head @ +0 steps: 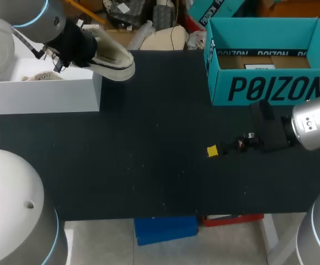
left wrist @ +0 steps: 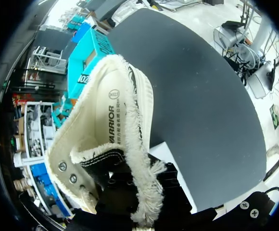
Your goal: Take the shoe out of the shoebox, open the shoe tongue, remove and reinsert the insole, then place the shoe into the shoebox
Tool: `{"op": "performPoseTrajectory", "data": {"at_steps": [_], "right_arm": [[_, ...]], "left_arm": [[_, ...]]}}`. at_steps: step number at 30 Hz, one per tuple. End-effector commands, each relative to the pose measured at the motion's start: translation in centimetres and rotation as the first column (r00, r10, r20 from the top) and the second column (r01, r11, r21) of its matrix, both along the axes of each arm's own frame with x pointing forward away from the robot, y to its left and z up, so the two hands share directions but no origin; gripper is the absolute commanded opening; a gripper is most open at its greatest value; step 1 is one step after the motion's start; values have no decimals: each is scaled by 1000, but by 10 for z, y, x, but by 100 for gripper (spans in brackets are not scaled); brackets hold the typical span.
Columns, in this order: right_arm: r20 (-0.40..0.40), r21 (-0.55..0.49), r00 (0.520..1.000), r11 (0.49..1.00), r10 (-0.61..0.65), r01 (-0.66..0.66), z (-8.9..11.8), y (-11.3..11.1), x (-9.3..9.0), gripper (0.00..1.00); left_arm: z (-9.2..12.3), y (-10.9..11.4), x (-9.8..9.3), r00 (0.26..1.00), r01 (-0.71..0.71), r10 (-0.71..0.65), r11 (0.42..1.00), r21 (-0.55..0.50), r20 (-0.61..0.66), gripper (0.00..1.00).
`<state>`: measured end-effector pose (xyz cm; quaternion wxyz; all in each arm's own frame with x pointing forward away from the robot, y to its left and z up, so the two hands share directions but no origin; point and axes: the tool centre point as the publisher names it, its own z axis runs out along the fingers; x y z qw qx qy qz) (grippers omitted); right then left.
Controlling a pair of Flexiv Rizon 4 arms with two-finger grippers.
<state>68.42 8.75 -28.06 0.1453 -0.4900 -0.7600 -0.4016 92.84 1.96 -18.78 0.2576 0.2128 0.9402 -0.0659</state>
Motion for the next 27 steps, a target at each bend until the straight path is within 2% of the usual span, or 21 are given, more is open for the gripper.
{"op": "performPoseTrajectory", "data": {"at_steps": [1,10,17,22,27], "right_arm": [[-2,-2,1000,1000,-1,1,0,1,0,100],[-2,-2,1000,1000,-1,1,0,1,0,100],[-2,-2,1000,1000,-1,1,0,1,0,100],[-2,-2,1000,1000,-1,1,0,1,0,100],[-2,-2,1000,1000,-1,1,0,1,0,100]], "left_arm": [[-2,0,-10,989,-96,103,993,-71,108,0],[-2,0,-10,989,-96,103,993,-71,108,0],[19,24,45,967,-254,250,962,-100,-46,0],[16,50,75,950,-312,310,948,-71,-34,0],[11,72,96,939,-345,344,938,-42,-30,0]]}}
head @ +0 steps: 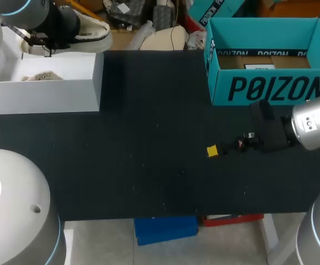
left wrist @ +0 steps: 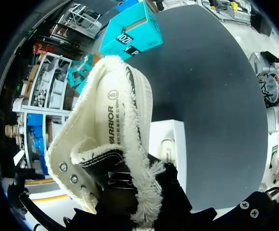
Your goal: Take the shoe out of the shoebox, open the shoe tongue, remove and reinsert the insole, then place the shoe into the shoebox
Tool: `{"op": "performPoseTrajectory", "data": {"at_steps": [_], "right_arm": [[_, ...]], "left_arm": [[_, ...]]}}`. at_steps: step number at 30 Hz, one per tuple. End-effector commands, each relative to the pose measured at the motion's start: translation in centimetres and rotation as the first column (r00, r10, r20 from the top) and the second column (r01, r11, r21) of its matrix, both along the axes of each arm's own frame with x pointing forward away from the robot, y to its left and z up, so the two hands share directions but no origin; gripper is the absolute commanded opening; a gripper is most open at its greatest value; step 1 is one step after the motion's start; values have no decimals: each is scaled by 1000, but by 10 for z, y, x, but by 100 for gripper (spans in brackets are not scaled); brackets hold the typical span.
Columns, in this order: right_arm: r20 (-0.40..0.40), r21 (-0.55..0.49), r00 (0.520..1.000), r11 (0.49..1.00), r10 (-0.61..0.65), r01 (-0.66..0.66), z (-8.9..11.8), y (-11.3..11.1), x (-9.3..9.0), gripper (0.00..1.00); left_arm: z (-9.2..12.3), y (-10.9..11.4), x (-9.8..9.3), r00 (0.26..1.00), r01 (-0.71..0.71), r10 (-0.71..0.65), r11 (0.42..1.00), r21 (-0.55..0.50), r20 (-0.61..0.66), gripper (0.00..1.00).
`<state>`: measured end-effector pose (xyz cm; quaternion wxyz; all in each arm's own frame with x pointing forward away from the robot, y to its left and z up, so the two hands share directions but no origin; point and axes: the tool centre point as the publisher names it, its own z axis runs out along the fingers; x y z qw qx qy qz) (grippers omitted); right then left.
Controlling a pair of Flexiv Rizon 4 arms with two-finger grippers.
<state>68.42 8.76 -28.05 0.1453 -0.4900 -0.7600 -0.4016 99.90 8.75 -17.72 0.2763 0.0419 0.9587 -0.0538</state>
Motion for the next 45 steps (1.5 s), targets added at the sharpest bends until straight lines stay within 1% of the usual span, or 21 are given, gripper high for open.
{"op": "performPoseTrajectory", "data": {"at_steps": [1,6,11,15,20,21,23,24,27,32,45], "right_arm": [[-2,-2,1000,1000,-1,1,0,1,0,100],[-2,-2,1000,1000,-1,1,0,1,0,100],[-2,-2,1000,1000,-1,1,0,1,0,100],[-2,-2,1000,1000,-1,1,0,1,0,100],[-2,-2,1000,1000,-1,1,0,1,0,100],[-2,-2,1000,1000,-1,1,0,1,0,100],[-2,-2,1000,1000,-1,1,0,1,0,100],[-2,-2,1000,1000,-1,1,0,1,0,100],[-2,-2,1000,1000,-1,1,0,1,0,100],[-2,-2,1000,1000,-1,1,0,1,0,100],[-2,-2,1000,1000,-1,1,0,1,0,100]], "left_arm": [[-1,9,29,999,-21,22,999,27,-28,0],[-14,35,48,995,-91,92,995,46,-38,0],[-31,68,71,983,-175,178,982,70,-46,0],[-50,95,88,973,-223,228,970,98,-40,0],[-69,115,102,971,-237,240,965,112,-17,0],[-71,117,104,972,-232,235,967,107,-21,0],[-81,121,111,970,-241,244,964,116,-11,0],[-85,121,112,971,-233,237,967,104,-27,0],[-96,119,114,978,-200,205,975,92,-37,0],[-116,117,122,978,-196,201,977,87,-52,0],[-164,111,142,980,-163,176,978,128,-97,0]]}}
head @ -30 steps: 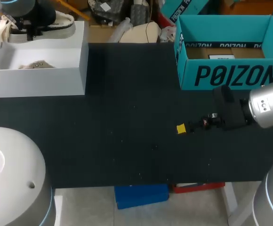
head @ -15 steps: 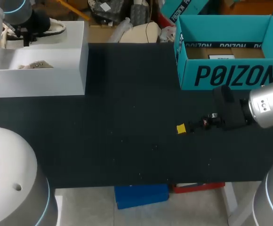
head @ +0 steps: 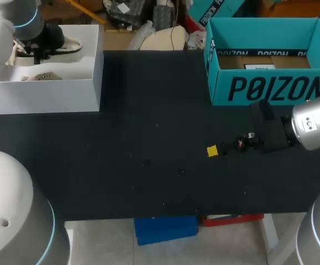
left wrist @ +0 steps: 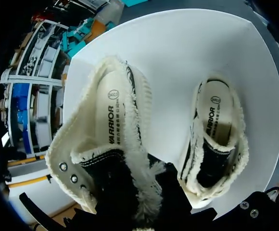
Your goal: Take the shoe out of the shoebox, open the shoe tongue, remove and reinsert the insole, then place the shoe into the shoebox
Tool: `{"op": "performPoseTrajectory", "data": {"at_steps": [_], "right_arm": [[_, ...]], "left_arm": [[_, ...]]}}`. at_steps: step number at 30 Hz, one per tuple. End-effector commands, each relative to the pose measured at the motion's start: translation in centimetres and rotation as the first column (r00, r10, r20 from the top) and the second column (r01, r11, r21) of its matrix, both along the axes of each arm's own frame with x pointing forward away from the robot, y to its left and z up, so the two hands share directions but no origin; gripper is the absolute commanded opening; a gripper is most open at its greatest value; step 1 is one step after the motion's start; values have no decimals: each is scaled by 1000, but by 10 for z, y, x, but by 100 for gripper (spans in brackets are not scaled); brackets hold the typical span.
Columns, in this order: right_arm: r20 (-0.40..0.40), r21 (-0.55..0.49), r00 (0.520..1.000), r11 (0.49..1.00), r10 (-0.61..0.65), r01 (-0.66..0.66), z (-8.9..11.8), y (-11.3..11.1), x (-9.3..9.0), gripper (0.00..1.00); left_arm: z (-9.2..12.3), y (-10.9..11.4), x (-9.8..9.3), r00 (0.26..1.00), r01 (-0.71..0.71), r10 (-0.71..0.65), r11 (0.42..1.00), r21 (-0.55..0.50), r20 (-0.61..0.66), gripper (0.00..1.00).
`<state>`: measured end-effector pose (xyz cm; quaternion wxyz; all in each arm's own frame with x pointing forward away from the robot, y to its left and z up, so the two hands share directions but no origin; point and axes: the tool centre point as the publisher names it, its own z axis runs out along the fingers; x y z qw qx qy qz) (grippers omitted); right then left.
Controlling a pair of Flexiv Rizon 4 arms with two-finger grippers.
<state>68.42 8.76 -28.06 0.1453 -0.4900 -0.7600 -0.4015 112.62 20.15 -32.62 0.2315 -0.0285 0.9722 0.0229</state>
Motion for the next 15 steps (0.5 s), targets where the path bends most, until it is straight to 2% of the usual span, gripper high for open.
{"op": "performPoseTrajectory", "data": {"at_steps": [1,9,15], "right_arm": [[-2,-2,1000,1000,-1,1,0,1,0,100],[-2,-2,1000,1000,-1,1,0,1,0,100],[-2,-2,1000,1000,-1,1,0,1,0,100]], "left_arm": [[-18,-3,17,1000,1,-1,1000,6,-15,0],[-50,-7,26,999,3,-1,999,39,-48,0],[-67,-7,23,998,6,-3,999,51,-65,0]]}}
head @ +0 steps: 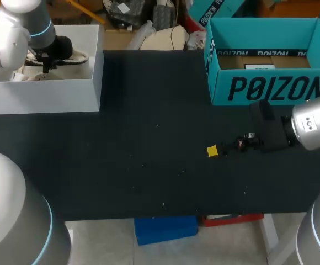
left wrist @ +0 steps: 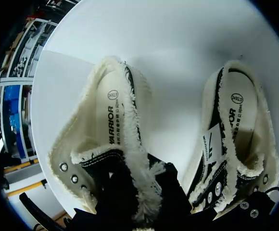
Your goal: Take the shoe out of the shoebox, open the shoe tongue, remove and reinsert the insole, then place the shoe into the shoebox
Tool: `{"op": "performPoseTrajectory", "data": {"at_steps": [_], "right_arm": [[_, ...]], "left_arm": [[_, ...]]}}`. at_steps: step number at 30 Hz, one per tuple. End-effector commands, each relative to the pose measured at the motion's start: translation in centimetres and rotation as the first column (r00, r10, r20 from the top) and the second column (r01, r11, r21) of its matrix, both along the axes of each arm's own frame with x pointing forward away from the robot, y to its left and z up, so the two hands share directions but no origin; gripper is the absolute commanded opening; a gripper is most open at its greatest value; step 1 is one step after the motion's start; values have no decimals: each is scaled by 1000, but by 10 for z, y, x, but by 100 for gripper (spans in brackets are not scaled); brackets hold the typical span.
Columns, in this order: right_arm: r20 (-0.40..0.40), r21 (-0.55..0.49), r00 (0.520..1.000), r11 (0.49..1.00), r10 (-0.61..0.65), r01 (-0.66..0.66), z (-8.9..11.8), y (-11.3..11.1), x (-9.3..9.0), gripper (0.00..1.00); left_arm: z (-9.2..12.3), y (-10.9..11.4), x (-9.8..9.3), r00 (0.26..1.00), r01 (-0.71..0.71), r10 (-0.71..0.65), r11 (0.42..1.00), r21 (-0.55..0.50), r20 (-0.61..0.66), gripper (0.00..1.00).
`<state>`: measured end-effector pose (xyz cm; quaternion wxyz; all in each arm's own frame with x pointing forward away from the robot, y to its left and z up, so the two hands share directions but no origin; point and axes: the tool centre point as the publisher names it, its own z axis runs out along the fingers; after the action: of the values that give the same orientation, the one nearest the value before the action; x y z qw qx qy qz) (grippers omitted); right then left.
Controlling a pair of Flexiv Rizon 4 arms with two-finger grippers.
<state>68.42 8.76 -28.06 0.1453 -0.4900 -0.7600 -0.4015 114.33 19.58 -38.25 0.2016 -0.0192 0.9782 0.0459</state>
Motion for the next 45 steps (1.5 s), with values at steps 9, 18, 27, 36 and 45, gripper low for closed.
{"op": "performPoseTrajectory", "data": {"at_steps": [9,18,27,36,45], "right_arm": [[-2,-2,1000,1000,-1,1,0,1,0,100],[-2,-2,1000,1000,-1,1,0,1,0,100],[-2,-2,1000,1000,-1,1,0,1,0,100],[-2,-2,1000,1000,-1,1,0,1,0,100],[-2,-2,1000,1000,-1,1,0,1,0,100]], "left_arm": [[-15,0,1,1000,0,0,1000,1,8,100],[38,0,-4,999,-11,10,999,-42,-43,69],[100,-14,-31,988,-77,79,997,18,-130,100],[155,-44,-84,957,-271,266,962,-35,-112,100],[188,-81,-156,876,-475,465,877,-69,-130,100]]}}
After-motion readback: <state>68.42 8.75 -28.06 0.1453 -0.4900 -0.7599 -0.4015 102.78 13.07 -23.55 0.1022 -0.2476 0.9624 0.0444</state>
